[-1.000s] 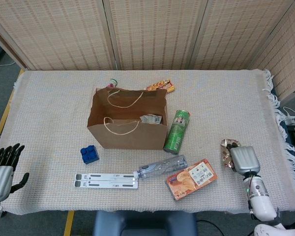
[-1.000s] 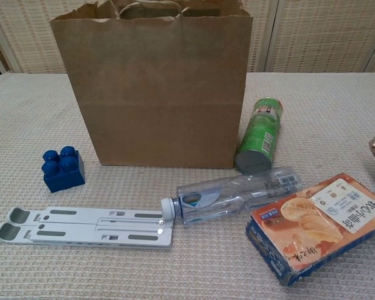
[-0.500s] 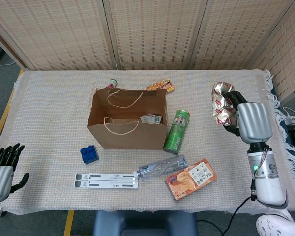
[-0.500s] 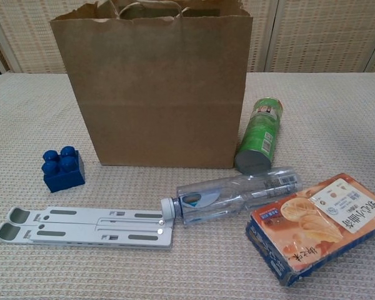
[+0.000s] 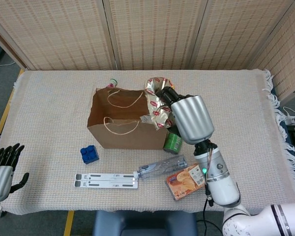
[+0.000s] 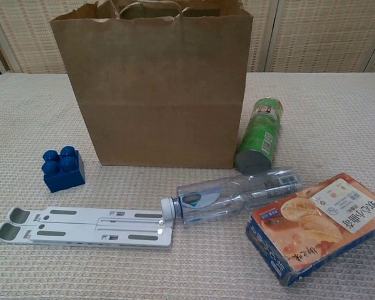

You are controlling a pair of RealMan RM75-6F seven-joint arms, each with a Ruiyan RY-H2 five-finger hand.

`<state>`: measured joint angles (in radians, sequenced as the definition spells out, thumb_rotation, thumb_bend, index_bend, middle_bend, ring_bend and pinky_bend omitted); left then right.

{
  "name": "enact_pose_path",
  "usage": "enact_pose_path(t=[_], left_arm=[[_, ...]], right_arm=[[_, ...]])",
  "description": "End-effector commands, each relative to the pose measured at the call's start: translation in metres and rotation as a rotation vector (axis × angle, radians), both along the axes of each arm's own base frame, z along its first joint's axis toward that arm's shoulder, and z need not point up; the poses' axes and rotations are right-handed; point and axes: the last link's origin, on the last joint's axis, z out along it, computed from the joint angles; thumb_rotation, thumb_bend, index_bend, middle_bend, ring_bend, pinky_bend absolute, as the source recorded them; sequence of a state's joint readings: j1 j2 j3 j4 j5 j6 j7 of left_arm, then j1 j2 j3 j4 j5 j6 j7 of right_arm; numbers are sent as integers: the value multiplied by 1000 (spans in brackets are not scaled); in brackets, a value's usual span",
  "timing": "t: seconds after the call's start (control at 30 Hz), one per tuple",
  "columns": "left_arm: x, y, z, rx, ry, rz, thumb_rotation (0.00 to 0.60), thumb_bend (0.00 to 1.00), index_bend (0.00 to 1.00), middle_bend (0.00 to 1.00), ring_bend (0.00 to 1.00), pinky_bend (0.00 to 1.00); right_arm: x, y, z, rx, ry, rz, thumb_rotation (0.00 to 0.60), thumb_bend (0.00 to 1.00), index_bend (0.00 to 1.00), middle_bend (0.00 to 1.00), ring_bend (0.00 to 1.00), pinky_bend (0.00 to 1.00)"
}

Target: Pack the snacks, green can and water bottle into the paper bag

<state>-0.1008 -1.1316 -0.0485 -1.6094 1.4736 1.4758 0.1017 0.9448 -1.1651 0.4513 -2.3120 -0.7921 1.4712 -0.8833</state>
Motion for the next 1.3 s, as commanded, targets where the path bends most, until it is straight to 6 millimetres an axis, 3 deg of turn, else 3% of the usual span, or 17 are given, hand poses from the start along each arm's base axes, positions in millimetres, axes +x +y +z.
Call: enact_pose_path(t=[0.03, 0.27, 0.43, 0.57, 0.67, 0.8, 0.83, 1.0, 1.3], left_arm=[[0, 0, 0, 0, 0, 0, 600, 358, 0, 0, 0, 0], [0, 1, 0, -1, -4, -1, 600, 358, 0, 0, 0, 0], [-1, 1, 0, -2, -5, -1, 600, 358, 0, 0, 0, 0], [-1, 1, 0, -1, -8, -3, 600, 359, 0, 0, 0, 0], [-1, 1, 0, -1, -8, -3, 600, 359, 0, 0, 0, 0], [-1, 1, 0, -1, -8, -3, 600, 358, 0, 0, 0, 0], [-1, 0, 0, -1, -8, -3, 600, 358, 0, 0, 0, 0], [-1, 0, 0, -1, -6, -3, 600, 360, 0, 0, 0, 0], [0, 0, 0, 0, -4, -2, 600, 360, 0, 0, 0, 0]], right_arm=[[5, -8, -34, 25, 80, -50, 600, 397, 741, 598, 628, 716], [10, -21, -71, 65, 104, -107, 600, 397, 734, 598, 626, 716], [11, -25, -80, 73, 107, -125, 600, 396, 714, 598, 619, 711], [12, -36, -94, 101, 66, -198, 600, 396, 659, 598, 577, 599], [14, -36, -96, 119, 51, -224, 600, 350, 502, 550, 473, 467], [13, -37, -96, 144, 63, -269, 600, 171, 62, 306, 230, 283], [12, -38, -94, 146, 54, -275, 600, 141, 11, 245, 173, 261], [8, -40, -85, 135, 25, -291, 600, 70, 0, 98, 56, 214], [2, -39, -61, 116, -27, -277, 600, 67, 0, 93, 51, 197]])
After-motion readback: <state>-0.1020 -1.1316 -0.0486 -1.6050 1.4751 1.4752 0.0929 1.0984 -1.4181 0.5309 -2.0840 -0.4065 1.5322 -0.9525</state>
